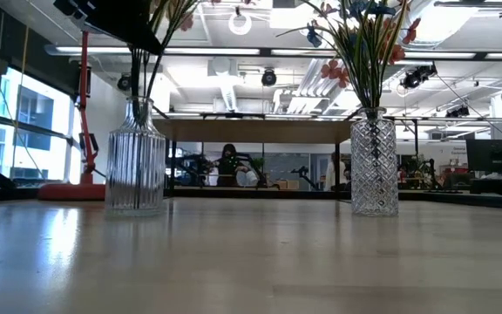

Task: Pick and place flowers into a vace then onto a shelf
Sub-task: Put the purple flowers into the left transparent flower vase

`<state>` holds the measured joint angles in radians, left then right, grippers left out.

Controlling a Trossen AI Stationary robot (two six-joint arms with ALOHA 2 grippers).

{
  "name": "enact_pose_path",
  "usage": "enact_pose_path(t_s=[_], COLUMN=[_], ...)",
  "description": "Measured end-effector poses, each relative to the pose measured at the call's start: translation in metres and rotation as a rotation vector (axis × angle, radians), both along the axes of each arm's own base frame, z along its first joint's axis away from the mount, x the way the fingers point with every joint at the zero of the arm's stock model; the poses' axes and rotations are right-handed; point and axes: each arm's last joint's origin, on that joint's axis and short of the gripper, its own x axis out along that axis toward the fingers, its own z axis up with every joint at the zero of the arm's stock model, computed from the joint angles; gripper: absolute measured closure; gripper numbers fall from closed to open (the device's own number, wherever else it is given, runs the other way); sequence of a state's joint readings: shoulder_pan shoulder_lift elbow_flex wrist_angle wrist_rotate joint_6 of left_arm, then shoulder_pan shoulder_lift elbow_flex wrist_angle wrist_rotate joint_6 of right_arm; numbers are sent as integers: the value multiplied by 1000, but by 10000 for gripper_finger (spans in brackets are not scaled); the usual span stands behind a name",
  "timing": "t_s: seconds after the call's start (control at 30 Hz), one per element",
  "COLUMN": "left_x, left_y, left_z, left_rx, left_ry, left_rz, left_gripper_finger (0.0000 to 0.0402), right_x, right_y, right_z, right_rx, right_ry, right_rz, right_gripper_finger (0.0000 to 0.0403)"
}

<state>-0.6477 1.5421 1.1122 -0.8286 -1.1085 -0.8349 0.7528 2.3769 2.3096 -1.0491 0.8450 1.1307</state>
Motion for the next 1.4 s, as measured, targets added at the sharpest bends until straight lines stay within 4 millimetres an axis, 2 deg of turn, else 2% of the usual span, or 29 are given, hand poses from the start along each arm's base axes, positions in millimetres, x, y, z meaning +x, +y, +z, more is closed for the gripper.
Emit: enact_pose_path(t_s=[0.13, 0.27, 0.37, 0.6, 0.73, 0.83, 0.97, 1.17, 1.27, 1.4], left_x=[-1, -2, -2, -10, -12, -12, -13, -13, -13, -13], left_y=[0, 0, 0, 0, 2, 2, 2, 2, 2, 2], left_z=[0, -2, -2, 5, 8, 8, 8, 7, 7, 7], left_rx=[-15, -35, -58, -84, -90, -95, -96, -94, -105, -114], left_ry=[20, 55, 75, 89, 83, 93, 121, 130, 137, 135], left_rz=[-8, -19, -29, -52, -52, -56, -71, -71, -75, -76], left_gripper_finger=[342, 343, 343, 343, 343, 343, 343, 344, 344, 344], right_x=[22, 46, 61, 92, 114, 125, 128, 127, 128, 137], right_y=[-2, -10, -23, -61, -75, -85, -98, -101, -101, -113], right_z=[-41, -82, -98, -95, -91, -97, -106, -109, -109, -116], right_rx=[-130, -178, -206, -266, -302, -348, -374, -412, -391, -352], right_ry=[36, 37, 10, -56, -92, -79, -47, -51, -54, -45], right_rz=[14, -17, -82, -184, -149, -125, -163, -213, -206, -194], right_gripper_finger=[155, 155, 155, 153, 145, 137, 130, 131, 131, 128])
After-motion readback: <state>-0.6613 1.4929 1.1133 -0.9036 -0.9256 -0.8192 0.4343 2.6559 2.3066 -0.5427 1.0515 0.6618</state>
